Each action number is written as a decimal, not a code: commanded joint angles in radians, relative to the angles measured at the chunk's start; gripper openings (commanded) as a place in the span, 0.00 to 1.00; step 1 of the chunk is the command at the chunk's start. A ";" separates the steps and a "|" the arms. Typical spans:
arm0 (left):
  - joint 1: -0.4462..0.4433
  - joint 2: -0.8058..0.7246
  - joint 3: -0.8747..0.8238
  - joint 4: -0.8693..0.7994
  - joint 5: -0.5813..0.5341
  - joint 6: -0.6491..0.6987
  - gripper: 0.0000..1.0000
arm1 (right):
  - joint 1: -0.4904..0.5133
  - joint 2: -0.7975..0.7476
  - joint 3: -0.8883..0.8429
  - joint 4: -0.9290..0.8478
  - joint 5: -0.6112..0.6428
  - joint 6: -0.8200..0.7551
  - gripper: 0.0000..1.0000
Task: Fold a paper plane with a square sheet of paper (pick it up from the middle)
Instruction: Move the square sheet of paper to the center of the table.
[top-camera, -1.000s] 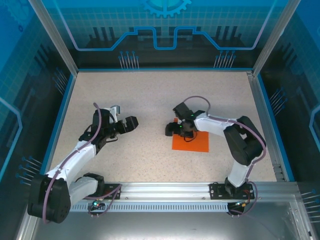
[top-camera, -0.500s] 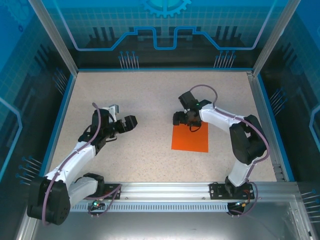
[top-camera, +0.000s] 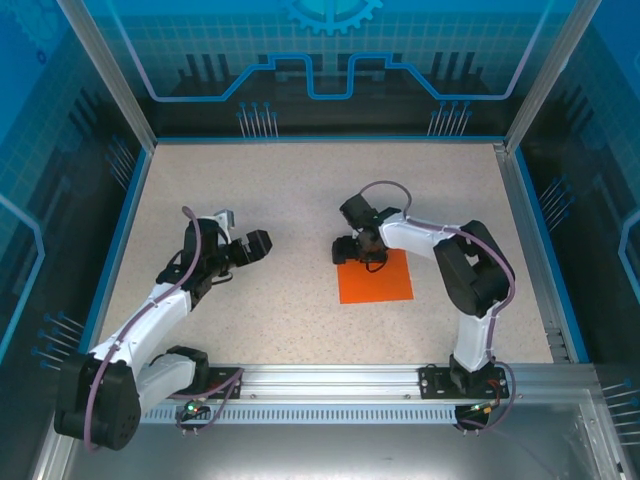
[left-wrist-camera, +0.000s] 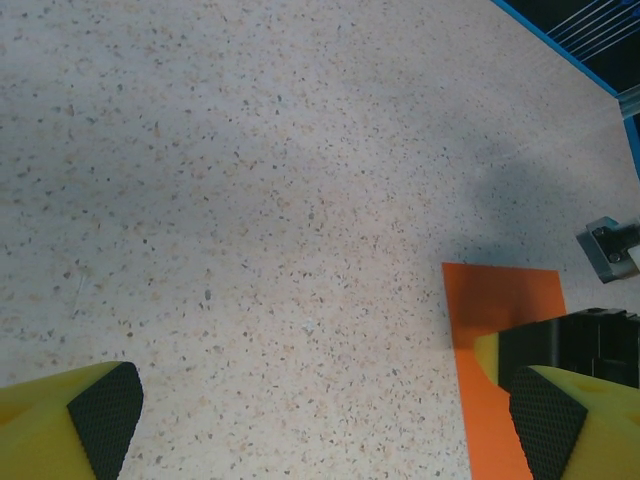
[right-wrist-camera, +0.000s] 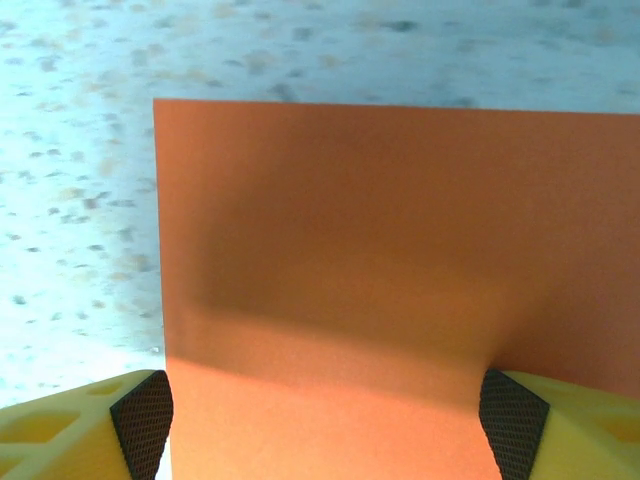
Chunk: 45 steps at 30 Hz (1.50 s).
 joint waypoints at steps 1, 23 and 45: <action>-0.007 0.000 0.032 -0.028 0.011 -0.045 0.99 | 0.053 0.067 0.013 0.051 -0.106 0.006 0.84; -0.183 0.140 0.064 0.021 0.155 -0.013 0.98 | -0.076 -0.238 -0.283 0.037 -0.119 0.057 0.86; -0.182 0.125 0.061 0.034 0.106 0.039 0.99 | 0.115 -0.284 -0.118 -0.261 0.224 0.024 0.98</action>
